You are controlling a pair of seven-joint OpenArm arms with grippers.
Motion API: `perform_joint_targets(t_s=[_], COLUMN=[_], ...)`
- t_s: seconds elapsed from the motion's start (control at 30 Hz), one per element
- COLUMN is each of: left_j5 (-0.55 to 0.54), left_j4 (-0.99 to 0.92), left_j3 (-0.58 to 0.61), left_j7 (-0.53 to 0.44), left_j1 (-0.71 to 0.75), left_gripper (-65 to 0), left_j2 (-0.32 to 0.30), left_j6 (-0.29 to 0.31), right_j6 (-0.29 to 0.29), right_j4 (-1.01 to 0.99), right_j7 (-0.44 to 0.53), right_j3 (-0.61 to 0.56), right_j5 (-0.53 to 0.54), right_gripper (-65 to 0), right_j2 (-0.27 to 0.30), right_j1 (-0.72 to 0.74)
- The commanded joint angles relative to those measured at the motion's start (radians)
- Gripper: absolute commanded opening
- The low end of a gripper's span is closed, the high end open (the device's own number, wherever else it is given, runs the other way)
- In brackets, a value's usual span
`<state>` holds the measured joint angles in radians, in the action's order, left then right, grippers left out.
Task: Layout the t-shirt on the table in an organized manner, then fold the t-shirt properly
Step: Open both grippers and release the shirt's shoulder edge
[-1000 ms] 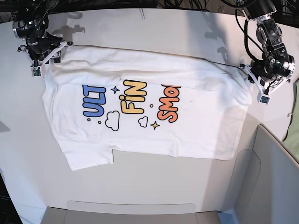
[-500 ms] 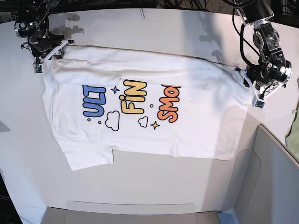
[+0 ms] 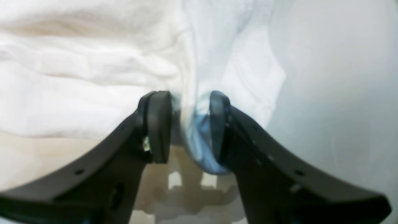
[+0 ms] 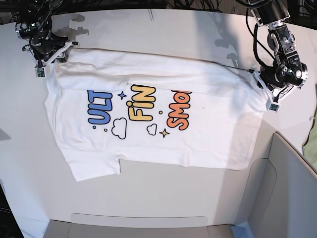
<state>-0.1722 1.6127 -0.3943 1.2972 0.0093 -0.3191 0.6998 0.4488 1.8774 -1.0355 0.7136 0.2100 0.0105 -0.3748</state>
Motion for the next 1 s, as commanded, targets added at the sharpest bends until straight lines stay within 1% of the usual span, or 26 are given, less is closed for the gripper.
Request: perform_joint_targets(t_s=[0.0, 0.07, 0.17, 0.27, 0.33, 0.4, 0.67, 0.8, 0.97], left_j5=[0.003, 0.003, 0.003, 0.003, 0.004, 0.004, 0.004, 0.004, 0.006], left_j4=[-0.001, -0.016, -0.061, -0.085, -0.084, -0.082, -0.071, -0.032, -0.027], left_j3=[-0.004, -0.004, -0.004, -0.01, -0.015, -0.041, -0.214, -0.242, -0.242], left_j7=[-0.009, -0.031, -0.074, -0.083, -0.087, -0.087, -0.08, -0.08, -0.08], left_j1=[-0.015, -0.015, -0.015, -0.015, -0.015, -0.015, -0.015, -0.009, -0.004], left_gripper=[-56.9, -65.0, -65.0, -65.0, -65.0, -65.0, -65.0, -65.0, -65.0], left_j2=[-0.016, -0.016, -0.022, -0.025, -0.027, -0.027, -0.027, -0.027, -0.027], left_j6=[-0.002, -0.002, -0.002, -0.002, -0.002, -0.002, -0.002, -0.002, -0.002], right_j6=[0.0, 0.0, 0.0, 0.0, 0.0, 0.0, 0.0, 0.0, 0.0], right_j4=[0.011, 0.011, 0.012, 0.012, 0.012, 0.009, 0.009, 0.009, 0.009], right_j7=[-0.01, -0.01, -0.01, -0.01, -0.01, -0.01, -0.01, -0.01, -0.012], right_j3=[0.005, 0.005, 0.005, 0.005, 0.005, 0.005, 0.007, 0.007, 0.007], right_j5=[-0.001, -0.001, -0.001, -0.001, -0.001, -0.001, -0.001, -0.001, -0.001], right_gripper=[-43.4, -43.4, -43.4, -43.4, -43.4, -43.4, -43.4, -43.4, -43.4], right_j2=[0.007, 0.007, 0.007, 0.009, 0.021, 0.027, 0.029, 0.029, 0.029], right_j1=[-0.006, -0.006, -0.006, -0.006, -0.006, -0.006, -0.006, -0.003, 0.001])
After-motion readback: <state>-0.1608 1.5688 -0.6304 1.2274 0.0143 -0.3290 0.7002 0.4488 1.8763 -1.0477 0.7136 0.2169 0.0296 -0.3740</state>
